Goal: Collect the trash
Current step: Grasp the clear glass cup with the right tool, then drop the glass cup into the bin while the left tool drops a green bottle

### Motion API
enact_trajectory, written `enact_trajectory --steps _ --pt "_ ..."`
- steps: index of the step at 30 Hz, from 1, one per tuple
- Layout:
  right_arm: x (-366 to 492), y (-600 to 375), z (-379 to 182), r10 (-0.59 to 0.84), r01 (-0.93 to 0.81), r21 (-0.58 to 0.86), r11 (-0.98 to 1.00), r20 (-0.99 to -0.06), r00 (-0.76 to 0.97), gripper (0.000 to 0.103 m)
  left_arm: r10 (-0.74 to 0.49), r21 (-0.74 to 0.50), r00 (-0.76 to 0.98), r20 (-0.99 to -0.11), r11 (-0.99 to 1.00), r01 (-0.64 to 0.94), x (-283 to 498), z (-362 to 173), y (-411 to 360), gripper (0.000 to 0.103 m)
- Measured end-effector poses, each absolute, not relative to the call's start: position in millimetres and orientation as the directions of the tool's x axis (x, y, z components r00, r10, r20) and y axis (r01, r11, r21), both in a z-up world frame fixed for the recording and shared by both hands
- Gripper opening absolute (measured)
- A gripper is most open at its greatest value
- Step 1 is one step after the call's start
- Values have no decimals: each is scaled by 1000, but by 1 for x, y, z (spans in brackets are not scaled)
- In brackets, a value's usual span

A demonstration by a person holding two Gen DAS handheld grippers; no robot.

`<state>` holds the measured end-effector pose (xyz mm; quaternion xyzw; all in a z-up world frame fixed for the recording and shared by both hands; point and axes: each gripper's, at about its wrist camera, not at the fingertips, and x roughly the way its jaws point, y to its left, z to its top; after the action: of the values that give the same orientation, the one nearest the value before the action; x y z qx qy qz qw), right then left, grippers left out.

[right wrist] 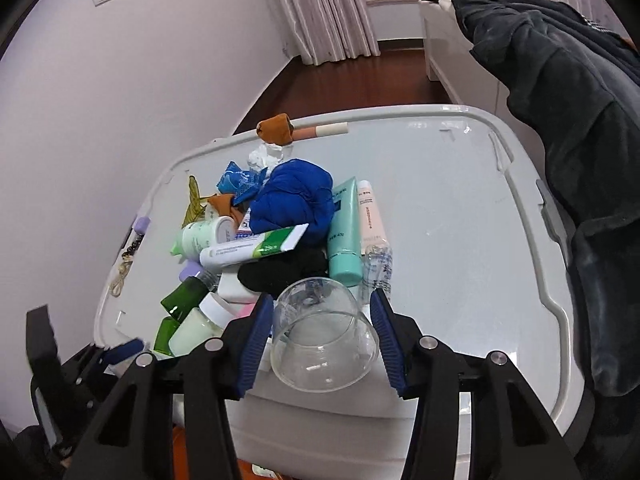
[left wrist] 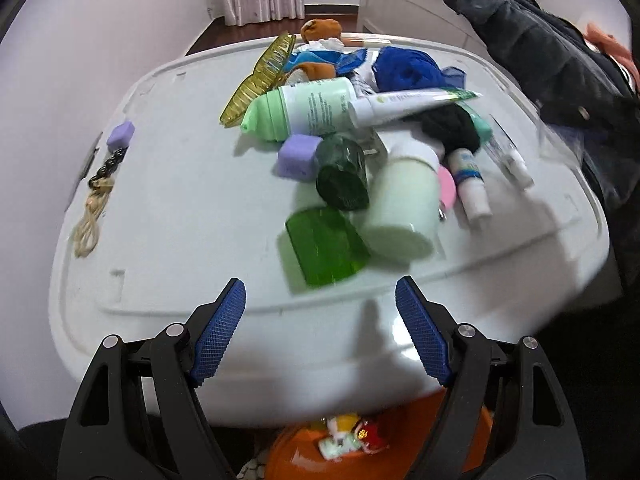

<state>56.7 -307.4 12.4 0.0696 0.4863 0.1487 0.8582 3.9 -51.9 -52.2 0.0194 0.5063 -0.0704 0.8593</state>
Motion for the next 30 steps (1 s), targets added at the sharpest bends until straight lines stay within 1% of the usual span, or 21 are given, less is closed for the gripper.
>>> enact_trajectory --steps 4,5,6,7,8,13,18,22,24,27,30 --pt "61 -313 10 330 -173 281 944 -817 472 50 -87 -44 491 -867 994 98 21 -64 -49 76" --pt "61 -314 10 335 -171 288 942 -815 473 50 -69 -26 515 -855 996 91 20 -65 -50 71" --pt "62 -313 11 335 -170 289 942 -813 476 50 -43 9 539 -841 996 93 19 -66 -52 57" --pt "62 -313 11 335 -169 289 942 -811 479 50 -58 4 553 -831 994 110 17 -65 -52 48" --pt "62 -314 11 337 -170 291 942 -810 480 50 -63 5 564 -823 993 119 15 -64 -51 44" --pt "60 -306 14 333 -185 277 943 -807 488 50 -83 -34 572 -816 995 97 7 -59 -39 42" --pt "37 -295 27 345 -211 275 938 -796 497 50 -133 -91 596 -792 991 100 -16 -18 -31 42" --pt "1 -281 42 372 -253 281 926 -794 480 50 -141 -61 618 -773 987 150 -54 21 -32 42" --pt "-22 -271 50 384 -279 280 919 -795 470 50 -136 -41 618 -774 985 165 -67 28 -32 42" --pt "-55 -255 59 395 -322 265 909 -797 458 50 -120 -18 608 -785 985 172 -91 32 -31 42" --pt "-88 -243 61 407 -362 259 895 -805 432 50 -126 -39 576 -808 986 160 -112 23 -29 42"
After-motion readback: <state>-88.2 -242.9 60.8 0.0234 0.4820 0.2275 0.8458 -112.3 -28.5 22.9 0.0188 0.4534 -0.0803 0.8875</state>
